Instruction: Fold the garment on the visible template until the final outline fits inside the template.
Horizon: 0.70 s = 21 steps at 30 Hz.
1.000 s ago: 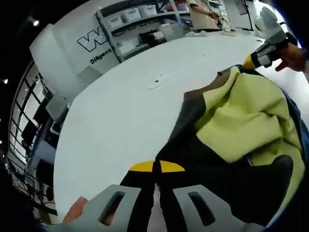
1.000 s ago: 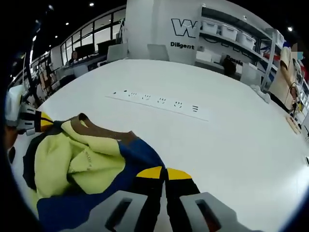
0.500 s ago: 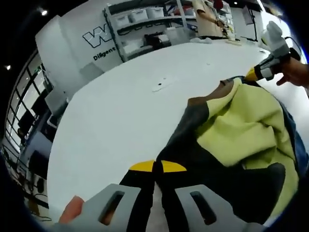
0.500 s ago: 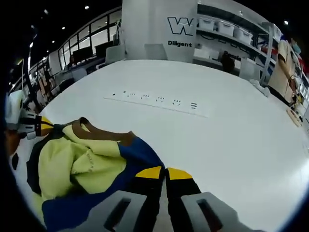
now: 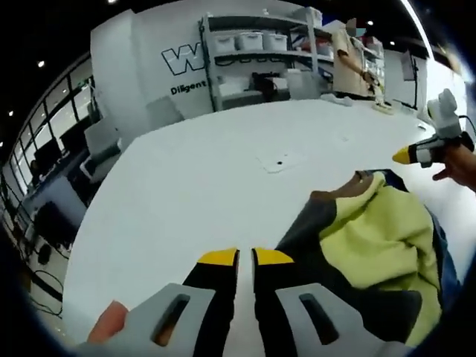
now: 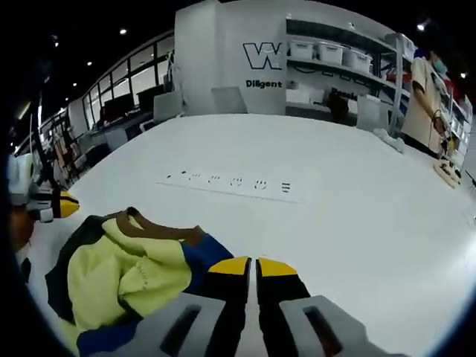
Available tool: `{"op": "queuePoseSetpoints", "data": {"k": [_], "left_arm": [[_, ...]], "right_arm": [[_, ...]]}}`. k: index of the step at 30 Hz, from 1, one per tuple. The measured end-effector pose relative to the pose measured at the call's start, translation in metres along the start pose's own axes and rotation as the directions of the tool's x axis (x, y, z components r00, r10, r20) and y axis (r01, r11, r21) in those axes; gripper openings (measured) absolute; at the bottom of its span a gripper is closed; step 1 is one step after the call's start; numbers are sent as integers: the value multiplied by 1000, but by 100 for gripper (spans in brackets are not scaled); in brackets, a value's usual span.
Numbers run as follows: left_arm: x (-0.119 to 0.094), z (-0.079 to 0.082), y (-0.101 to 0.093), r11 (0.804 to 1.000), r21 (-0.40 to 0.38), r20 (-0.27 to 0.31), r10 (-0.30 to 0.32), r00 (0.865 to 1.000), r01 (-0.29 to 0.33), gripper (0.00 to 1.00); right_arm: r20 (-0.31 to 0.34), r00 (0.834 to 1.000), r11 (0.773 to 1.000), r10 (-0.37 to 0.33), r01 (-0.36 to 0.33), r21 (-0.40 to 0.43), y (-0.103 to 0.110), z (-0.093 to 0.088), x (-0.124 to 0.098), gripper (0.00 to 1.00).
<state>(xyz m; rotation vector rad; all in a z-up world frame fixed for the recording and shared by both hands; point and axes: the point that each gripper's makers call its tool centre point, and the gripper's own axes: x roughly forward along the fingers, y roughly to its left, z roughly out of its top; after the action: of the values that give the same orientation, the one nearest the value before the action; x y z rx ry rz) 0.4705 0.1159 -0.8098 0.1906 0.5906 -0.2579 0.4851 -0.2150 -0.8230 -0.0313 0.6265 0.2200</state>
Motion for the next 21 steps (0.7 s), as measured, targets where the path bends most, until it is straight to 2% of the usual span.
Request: {"op": "queuePoseSetpoints", "data": {"k": [2, 8, 15, 21], "left_arm": [[5, 6, -3, 1000, -14, 23, -9, 1000, 10, 9], [28, 15, -26, 999, 27, -7, -41, 999, 41, 8], [48, 6, -49, 995, 65, -65, -77, 995, 81, 9], [52, -3, -55, 992, 53, -91, -110, 990, 115, 10]], "right_arm": [[6, 1000, 1000, 7, -7, 0, 5, 3, 3, 0], [24, 999, 999, 35, -34, -36, 23, 11, 17, 1], [-12, 998, 996, 65, -66, -68, 29, 6, 36, 5], [-50, 995, 988, 89, -94, -125, 35, -2, 42, 9]]}}
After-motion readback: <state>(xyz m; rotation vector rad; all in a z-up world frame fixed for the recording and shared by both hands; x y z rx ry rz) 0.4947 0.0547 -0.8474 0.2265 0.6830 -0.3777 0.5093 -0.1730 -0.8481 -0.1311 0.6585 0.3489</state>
